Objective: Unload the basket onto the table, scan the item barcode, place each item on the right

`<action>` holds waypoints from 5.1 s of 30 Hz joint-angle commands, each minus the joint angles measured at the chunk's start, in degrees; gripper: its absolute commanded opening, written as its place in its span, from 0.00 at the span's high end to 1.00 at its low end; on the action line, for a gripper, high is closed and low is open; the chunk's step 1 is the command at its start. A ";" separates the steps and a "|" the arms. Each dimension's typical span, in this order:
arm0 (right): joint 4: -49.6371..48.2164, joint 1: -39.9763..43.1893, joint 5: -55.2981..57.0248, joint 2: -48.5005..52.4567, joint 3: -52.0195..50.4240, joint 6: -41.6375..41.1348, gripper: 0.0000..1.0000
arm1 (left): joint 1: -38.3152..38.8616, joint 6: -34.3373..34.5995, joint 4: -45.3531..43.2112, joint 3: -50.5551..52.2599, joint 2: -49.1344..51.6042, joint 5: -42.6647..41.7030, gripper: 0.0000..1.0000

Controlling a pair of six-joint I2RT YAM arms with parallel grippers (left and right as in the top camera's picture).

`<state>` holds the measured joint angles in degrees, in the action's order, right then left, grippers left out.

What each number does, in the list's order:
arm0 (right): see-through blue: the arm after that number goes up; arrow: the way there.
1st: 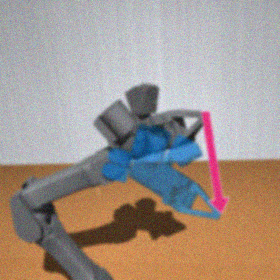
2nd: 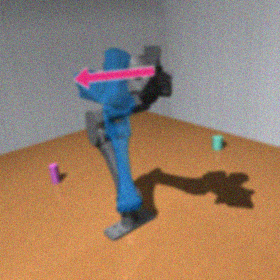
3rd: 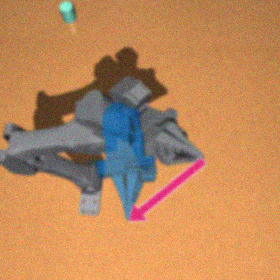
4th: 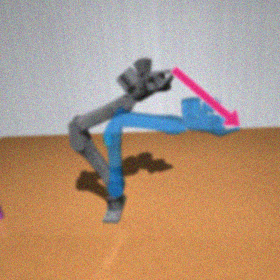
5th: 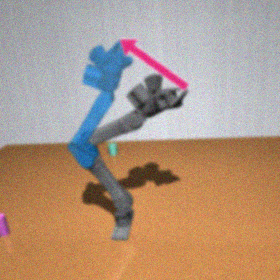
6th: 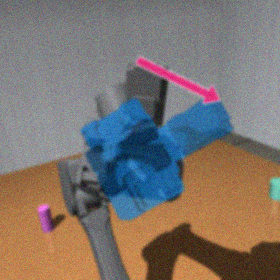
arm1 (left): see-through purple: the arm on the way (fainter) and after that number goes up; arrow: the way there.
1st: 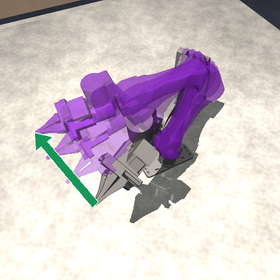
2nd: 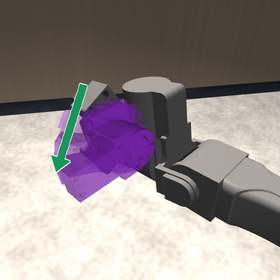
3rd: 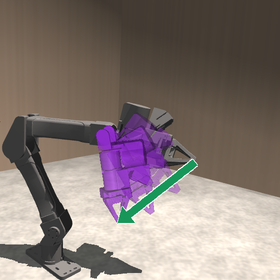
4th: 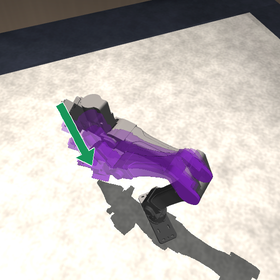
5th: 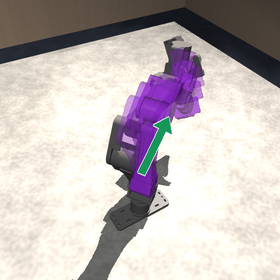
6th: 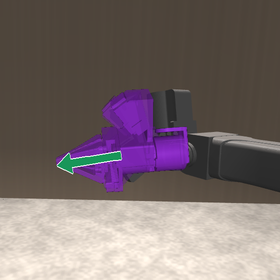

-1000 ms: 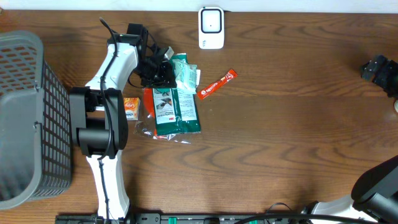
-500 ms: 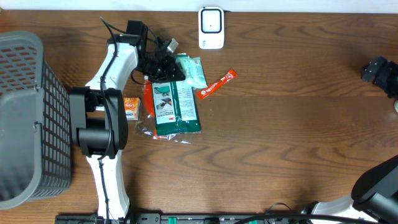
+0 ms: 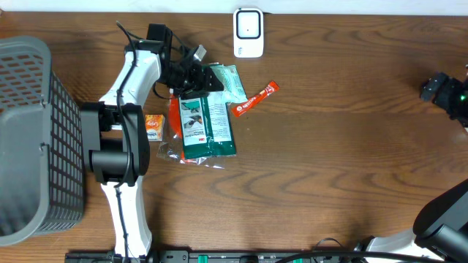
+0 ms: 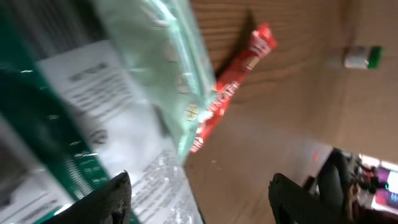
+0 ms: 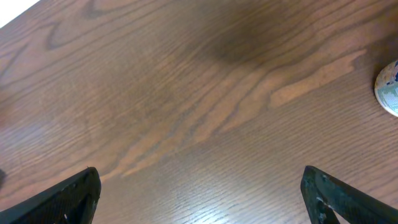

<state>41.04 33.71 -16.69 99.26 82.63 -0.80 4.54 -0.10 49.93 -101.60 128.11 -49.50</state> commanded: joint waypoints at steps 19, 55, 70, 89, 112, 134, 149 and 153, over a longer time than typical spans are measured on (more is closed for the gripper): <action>-5.46 -0.81 0.17 0.24 -3.23 0.63 0.01 | 6.54 15.30 -8.94 0.13 0.81 10.43 0.29; -5.49 -0.81 0.17 0.24 -3.23 0.63 0.01 | 7.67 22.80 -11.50 0.13 6.47 4.57 0.39; -5.55 -0.81 0.17 0.24 -3.26 0.63 0.01 | 8.66 28.41 -13.57 0.13 6.49 3.34 0.39; -5.53 -0.81 0.15 0.24 -3.26 0.63 0.01 | 10.82 31.47 -13.40 0.13 6.51 9.53 0.70; -5.95 -0.81 0.17 0.24 -3.26 0.63 0.01 | 11.78 43.54 -16.50 0.13 10.23 8.07 0.43; -5.75 -0.81 0.17 0.24 -3.26 0.63 0.01 | 13.27 46.93 -20.72 0.13 10.23 7.50 0.93; -5.51 -0.81 0.81 0.24 -3.26 0.68 0.01 | 13.16 35.26 -26.99 0.13 9.79 -9.49 0.93; -5.49 -0.79 0.81 0.24 -3.26 0.68 0.01 | 12.41 25.55 -27.04 0.13 9.75 -14.67 0.92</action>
<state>35.33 33.71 -16.45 99.26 79.75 -0.80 17.67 35.24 22.79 -101.69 137.43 -57.45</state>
